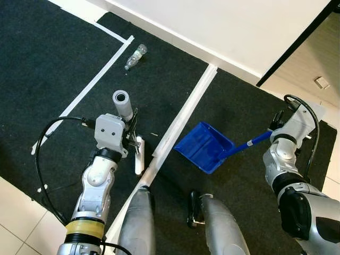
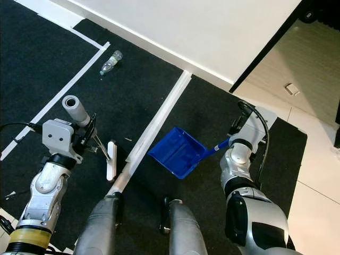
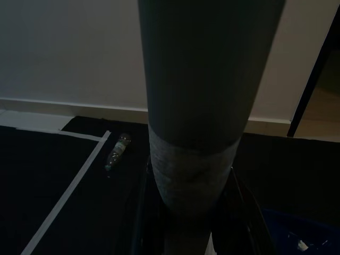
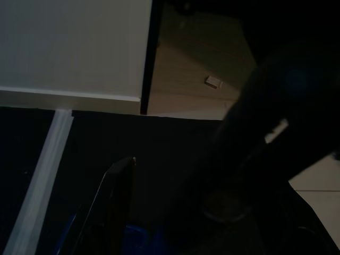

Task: Sweep floor

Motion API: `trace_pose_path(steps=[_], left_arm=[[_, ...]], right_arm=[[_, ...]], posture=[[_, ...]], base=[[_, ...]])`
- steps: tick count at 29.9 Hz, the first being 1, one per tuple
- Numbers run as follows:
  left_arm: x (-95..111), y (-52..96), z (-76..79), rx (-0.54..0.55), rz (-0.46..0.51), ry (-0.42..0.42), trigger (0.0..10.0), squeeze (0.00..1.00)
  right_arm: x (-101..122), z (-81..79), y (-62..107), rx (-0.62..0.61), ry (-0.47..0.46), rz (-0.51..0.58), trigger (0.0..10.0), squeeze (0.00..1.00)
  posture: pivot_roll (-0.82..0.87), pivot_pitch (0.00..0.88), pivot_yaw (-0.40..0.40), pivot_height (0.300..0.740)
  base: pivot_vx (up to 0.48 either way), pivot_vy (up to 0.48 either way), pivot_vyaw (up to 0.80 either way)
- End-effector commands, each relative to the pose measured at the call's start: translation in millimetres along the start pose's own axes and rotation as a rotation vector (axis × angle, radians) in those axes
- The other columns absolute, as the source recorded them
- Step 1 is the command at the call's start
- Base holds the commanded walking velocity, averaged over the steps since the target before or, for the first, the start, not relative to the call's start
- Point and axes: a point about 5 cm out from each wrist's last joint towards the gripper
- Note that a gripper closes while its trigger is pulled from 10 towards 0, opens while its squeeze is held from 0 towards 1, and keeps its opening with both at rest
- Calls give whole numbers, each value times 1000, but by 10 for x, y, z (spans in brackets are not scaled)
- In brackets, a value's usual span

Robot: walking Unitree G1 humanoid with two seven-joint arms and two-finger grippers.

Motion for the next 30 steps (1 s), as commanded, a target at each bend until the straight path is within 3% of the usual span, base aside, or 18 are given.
trace_pose_path(steps=[1, 8, 9, 10, 11, 12, 13, 14, 30], left_arm=[[54, 3, -29, -1, 21, -17, 10000, 0], [64, 2, -28, 2, 21, -15, 10000, 0], [67, 5, -30, 4, 21, -14, 10000, 0], [67, 5, -30, 4, 21, -14, 10000, 0], [67, 6, -38, 8, 22, -14, 10000, 0], [67, 6, -44, 12, 22, -12, 10000, 0], [67, 6, -44, 12, 22, -12, 10000, 0], [68, 4, -51, 19, 24, -8, 10000, 0], [78, -44, -39, 19, 32, 1, 10000, 0]], right_arm=[[-96, 68, 29, -21, 2, -48, 10000, 0], [-141, 7, 65, 6, -12, -69, 10000, 0], [-147, 1, 68, 11, -17, -74, 9098, 0], [-147, 1, 68, 11, -17, -74, 9098, 0], [-158, -2, 71, 14, -29, -84, 3725, 0], [-165, -1, 74, 12, -40, -90, 1647, 0], [-165, -1, 74, 12, -40, -90, 1647, 0], [-169, 2, 75, 11, -48, -93, 0, 0], [-71, -6, 15, 34, -43, -61, 0, 0]], posture=[[267, 317, -108, 740], [272, 313, -113, 740], [273, 311, -114, 740], [273, 311, -114, 740], [268, 308, -119, 740], [267, 307, -120, 740], [267, 307, -120, 740], [266, 307, -120, 740], [263, 293, -118, 740]], base=[[0, 0, 0], [0, 0, 0], [0, 0, 0], [0, 0, 0], [0, 0, 0], [0, 0, 0], [0, 0, 0], [0, 0, 0], [0, 0, 0]])
Point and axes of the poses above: a point about 5 cm out from each wrist's last joint towards the gripper, its own y axis pointing back from the gripper into the wrist, its own x axis along the axis of the wrist's last joint, z = x × y, and after that the axes turned 5 degrees about -y, right-handed
